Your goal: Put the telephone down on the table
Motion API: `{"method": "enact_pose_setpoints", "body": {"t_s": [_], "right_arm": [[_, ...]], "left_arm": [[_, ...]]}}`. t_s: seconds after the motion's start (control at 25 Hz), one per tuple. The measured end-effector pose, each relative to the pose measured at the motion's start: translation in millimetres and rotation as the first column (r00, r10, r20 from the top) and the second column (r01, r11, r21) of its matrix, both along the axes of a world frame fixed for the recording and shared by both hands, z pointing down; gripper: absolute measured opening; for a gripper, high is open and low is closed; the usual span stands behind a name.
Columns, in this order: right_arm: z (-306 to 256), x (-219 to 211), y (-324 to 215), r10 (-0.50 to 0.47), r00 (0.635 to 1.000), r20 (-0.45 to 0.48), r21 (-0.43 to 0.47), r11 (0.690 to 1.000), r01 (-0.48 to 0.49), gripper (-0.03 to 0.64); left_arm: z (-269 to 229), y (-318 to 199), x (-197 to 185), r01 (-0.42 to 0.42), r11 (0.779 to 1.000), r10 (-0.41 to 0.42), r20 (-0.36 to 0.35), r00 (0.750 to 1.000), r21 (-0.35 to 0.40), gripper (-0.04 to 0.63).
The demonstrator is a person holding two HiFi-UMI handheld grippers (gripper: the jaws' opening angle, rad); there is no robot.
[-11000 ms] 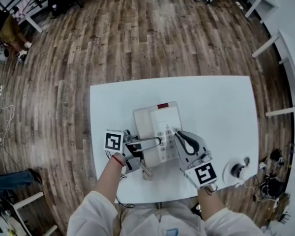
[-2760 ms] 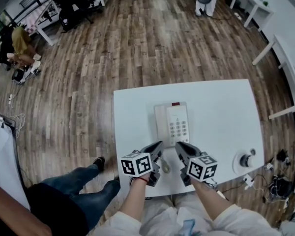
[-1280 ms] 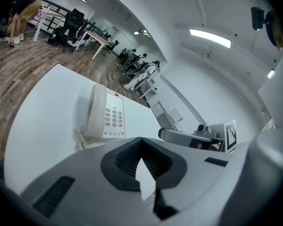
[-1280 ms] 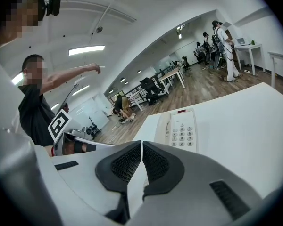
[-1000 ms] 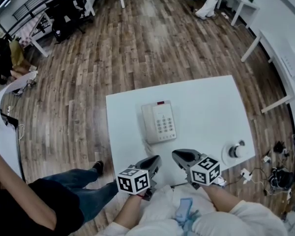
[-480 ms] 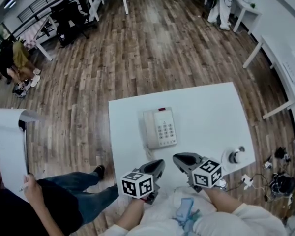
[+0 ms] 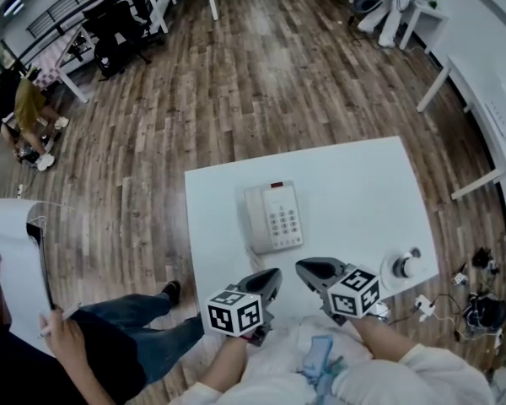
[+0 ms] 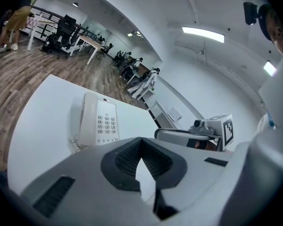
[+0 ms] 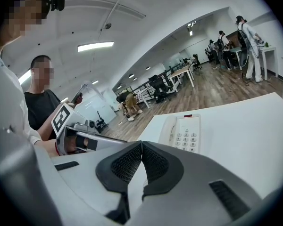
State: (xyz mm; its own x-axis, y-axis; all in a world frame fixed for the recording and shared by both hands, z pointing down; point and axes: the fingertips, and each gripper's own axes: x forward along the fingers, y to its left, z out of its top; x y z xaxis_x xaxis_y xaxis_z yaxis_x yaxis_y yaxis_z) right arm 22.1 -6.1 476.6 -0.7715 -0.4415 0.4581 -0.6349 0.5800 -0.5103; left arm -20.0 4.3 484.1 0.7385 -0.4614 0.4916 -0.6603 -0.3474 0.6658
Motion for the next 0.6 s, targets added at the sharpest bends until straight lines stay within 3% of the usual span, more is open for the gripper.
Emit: {"method": "enact_pose_setpoints", "body": {"t_s": [0.6], "right_arm": [[0.5,7.2,-2.4,0.004,1.0,-0.01,-0.001,1.0,-0.004,0.032]], "left_arm": [[-2.2,-3.5,5.1,-0.006,1.0,0.006,0.006,1.0,0.003,0.002]]}}
